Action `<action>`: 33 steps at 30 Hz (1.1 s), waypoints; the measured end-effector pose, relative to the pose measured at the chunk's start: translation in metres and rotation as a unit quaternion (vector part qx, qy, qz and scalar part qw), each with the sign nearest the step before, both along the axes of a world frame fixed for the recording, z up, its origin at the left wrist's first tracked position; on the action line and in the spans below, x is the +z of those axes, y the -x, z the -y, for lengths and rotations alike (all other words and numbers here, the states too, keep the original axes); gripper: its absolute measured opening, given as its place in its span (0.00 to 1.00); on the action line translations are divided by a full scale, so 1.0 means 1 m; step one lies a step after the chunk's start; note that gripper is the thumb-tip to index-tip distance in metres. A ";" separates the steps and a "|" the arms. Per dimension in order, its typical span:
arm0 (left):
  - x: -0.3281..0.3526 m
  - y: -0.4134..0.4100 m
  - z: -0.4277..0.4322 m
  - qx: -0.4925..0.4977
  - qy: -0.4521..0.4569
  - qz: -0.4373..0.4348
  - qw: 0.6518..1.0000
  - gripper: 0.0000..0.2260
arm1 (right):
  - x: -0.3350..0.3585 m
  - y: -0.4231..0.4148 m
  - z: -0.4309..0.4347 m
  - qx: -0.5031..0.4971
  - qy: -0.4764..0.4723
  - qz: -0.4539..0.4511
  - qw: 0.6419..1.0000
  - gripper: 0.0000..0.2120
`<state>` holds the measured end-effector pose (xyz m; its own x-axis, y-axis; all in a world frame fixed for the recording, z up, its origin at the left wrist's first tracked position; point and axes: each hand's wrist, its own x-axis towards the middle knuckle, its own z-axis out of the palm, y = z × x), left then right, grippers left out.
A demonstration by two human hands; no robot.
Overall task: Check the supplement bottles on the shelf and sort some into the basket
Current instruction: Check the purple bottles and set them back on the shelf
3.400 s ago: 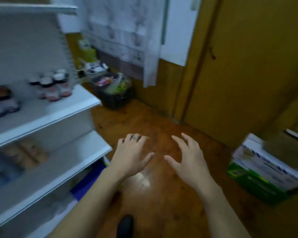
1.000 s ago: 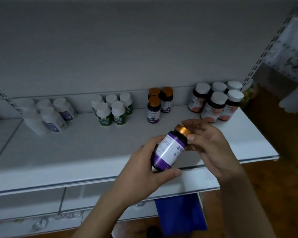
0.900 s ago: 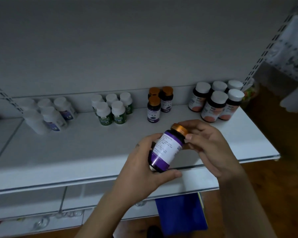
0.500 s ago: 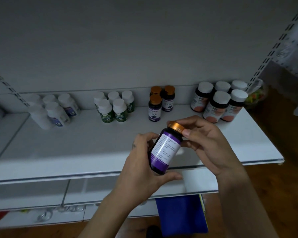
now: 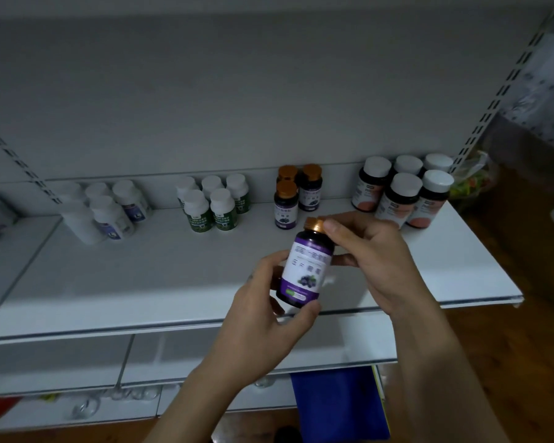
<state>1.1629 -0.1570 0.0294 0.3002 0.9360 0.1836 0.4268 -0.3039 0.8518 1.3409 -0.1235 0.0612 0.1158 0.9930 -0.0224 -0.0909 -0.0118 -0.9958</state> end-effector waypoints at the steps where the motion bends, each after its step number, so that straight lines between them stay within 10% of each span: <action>1: 0.001 0.000 0.000 0.000 0.001 0.000 1.000 0.24 | 0.000 0.000 0.001 0.013 -0.006 -0.017 1.000 0.07; 33: 0.005 -0.010 -0.008 -0.031 0.092 0.001 0.995 0.30 | -0.002 0.011 -0.008 0.020 -0.009 -0.041 0.999 0.13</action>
